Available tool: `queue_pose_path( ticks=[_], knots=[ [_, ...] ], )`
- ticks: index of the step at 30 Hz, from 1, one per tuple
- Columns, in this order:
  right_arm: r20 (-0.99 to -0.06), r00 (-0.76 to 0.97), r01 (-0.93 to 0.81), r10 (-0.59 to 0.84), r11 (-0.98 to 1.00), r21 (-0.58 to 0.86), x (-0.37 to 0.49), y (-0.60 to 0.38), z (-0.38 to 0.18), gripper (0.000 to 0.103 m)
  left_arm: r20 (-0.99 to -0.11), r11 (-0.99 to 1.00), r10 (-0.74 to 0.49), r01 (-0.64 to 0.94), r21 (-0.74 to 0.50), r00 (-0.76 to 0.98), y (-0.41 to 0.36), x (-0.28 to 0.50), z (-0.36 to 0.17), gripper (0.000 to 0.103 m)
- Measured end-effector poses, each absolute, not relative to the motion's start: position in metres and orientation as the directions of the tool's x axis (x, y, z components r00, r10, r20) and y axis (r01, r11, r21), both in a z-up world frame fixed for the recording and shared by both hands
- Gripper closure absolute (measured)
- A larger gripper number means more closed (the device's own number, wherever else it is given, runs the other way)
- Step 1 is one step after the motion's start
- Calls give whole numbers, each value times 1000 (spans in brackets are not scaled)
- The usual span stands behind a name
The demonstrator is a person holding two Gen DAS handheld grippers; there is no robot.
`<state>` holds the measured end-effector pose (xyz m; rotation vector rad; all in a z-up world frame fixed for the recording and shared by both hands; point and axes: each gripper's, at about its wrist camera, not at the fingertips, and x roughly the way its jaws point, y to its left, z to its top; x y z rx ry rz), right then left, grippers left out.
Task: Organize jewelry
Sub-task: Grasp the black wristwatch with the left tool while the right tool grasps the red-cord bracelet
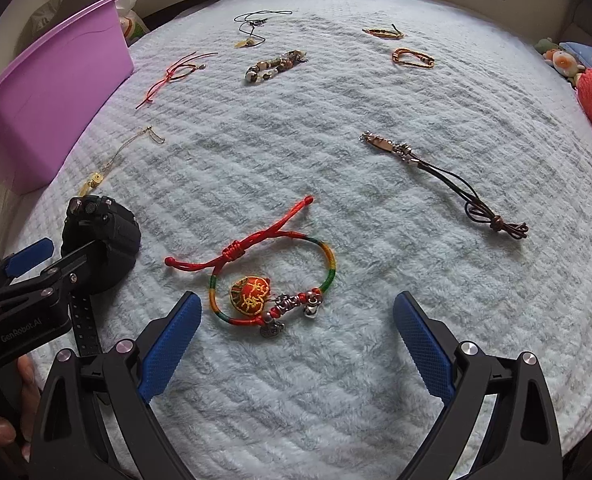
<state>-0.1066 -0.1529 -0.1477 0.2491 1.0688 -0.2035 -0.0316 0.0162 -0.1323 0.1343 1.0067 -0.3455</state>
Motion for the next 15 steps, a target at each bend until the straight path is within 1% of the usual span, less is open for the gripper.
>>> queue_pose_path(
  ticks=[4, 11, 15],
  knots=[
    [-879, 473, 290, -51, 952, 101, -105, -152, -149, 11, -844, 939, -228, 338, -59, 485, 19, -28, -134, 6],
    [-879, 470, 296, -79, 953, 73, -100, -150, -152, 11, -849, 940, -208, 340, -35, 485, 23, -23, -141, 6],
    [-880, 466, 289, -97, 956, 48, -97, -148, -154, 10, -838, 933, -215, 360, -25, 501, 20, -23, -144, 5]
  ],
)
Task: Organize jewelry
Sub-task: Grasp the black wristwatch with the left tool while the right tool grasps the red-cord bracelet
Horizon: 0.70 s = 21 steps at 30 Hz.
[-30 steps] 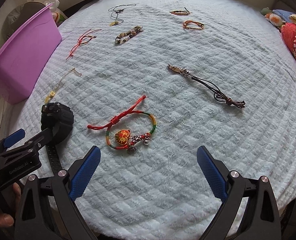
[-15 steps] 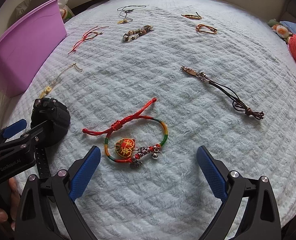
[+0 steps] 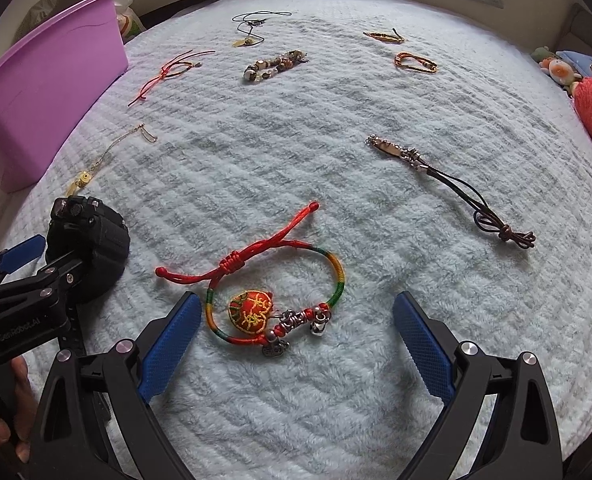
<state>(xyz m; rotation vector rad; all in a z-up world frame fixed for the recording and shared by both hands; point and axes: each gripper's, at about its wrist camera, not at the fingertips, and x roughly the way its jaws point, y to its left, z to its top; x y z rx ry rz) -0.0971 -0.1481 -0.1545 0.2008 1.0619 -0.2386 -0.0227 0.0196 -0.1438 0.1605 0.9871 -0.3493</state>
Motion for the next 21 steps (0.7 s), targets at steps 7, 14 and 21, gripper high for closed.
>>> queue_pose_path(
  ticks=[7, 14, 21],
  knots=[
    [-864, 479, 282, -155, 959, -15, -91, -143, -159, 10, -812, 928, -256, 369, -53, 525, 22, -24, -149, 5],
    [-867, 476, 274, -147, 962, -12, -91, -143, -158, 11, -816, 933, -233, 358, -35, 529, 18, -26, -147, 9],
    [-869, 478, 261, -131, 965, -2, -89, -137, -154, 26, -820, 913, -266, 405, -45, 508, 6, -38, -140, 48]
  ],
)
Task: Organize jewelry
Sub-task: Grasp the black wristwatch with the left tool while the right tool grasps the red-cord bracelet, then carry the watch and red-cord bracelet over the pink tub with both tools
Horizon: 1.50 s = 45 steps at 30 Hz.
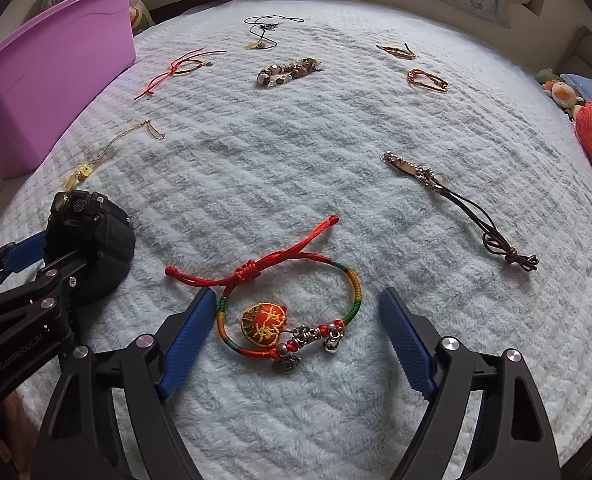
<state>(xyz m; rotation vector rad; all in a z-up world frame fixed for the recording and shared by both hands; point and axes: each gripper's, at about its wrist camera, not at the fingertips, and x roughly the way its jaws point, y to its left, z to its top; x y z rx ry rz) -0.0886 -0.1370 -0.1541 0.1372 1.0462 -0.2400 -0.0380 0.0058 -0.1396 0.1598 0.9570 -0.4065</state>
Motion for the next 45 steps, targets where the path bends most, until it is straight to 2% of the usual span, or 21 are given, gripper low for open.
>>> queue_pose_path(
  ticks=[1, 2, 3, 5, 6, 8, 9, 12, 30, 37, 45],
  knots=[
    [-869, 478, 261, -128, 965, 1, -87, -136, -153, 30, -820, 912, -267, 408, -45, 507, 4, -39, -139, 50],
    [-869, 477, 258, -128, 966, -1, -86, -135, -153, 34, -821, 904, -292, 422, -69, 490, 2, -40, -139, 64],
    [-869, 477, 250, -129, 968, -6, -85, -133, -152, 36, -824, 904, -285, 423, -61, 490, 0, -41, -138, 65],
    [-865, 486, 224, -122, 974, -11, -85, -129, -150, 53, -827, 906, -262, 422, -34, 498, -4, -42, -138, 67],
    [-863, 493, 207, -111, 978, -7, -86, -127, -149, 60, -829, 910, -253, 413, -29, 499, -3, -42, -138, 74],
    [-862, 499, 185, -93, 983, 1, -87, -123, -146, 84, -836, 918, -257, 394, -54, 485, 3, -39, -138, 78],
    [-859, 501, 185, -101, 983, -8, -87, -122, -145, 89, -837, 922, -254, 382, -59, 485, 6, -38, -137, 85],
    [-856, 512, 201, -78, 979, 31, -89, -126, -141, 89, -845, 924, -261, 374, -78, 467, 11, -35, -136, 89],
    [-853, 520, 227, -37, 969, 97, -107, -143, -102, 89, -836, 926, -298, 351, -137, 460, 13, -33, -105, 90],
    [-845, 533, 210, -29, 973, 99, -106, -143, -70, 89, -824, 932, -297, 335, -139, 483, 16, -31, -71, 90],
    [-829, 558, 176, 26, 973, 148, -91, -145, 1, 89, -834, 952, -255, 278, -128, 490, 26, -27, -5, 90]
  ],
)
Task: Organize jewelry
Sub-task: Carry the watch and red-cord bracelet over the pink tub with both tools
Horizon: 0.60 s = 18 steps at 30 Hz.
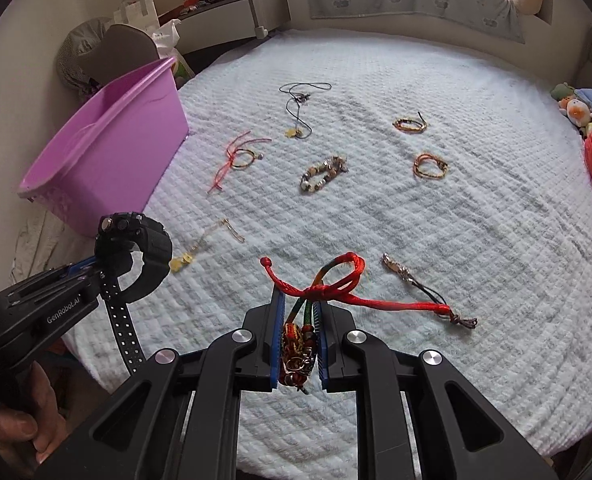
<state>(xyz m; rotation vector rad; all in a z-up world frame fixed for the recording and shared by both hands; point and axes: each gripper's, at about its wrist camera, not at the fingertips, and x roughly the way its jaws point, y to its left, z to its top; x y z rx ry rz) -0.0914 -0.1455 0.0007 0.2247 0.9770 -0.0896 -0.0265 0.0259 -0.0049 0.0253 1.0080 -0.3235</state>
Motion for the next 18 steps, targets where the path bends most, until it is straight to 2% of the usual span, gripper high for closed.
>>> queue_pose_path(
  ticks=[10, 18],
  knots=[
    [-800, 592, 44, 99, 987, 155, -38, -123, 93, 89, -825, 976, -200, 184, -119, 528, 59, -12, 85, 90],
    [-772, 615, -24, 161, 982, 186, 28, -60, 129, 89, -799, 984, -172, 145, -107, 576, 123, 38, 126, 90]
  ],
)
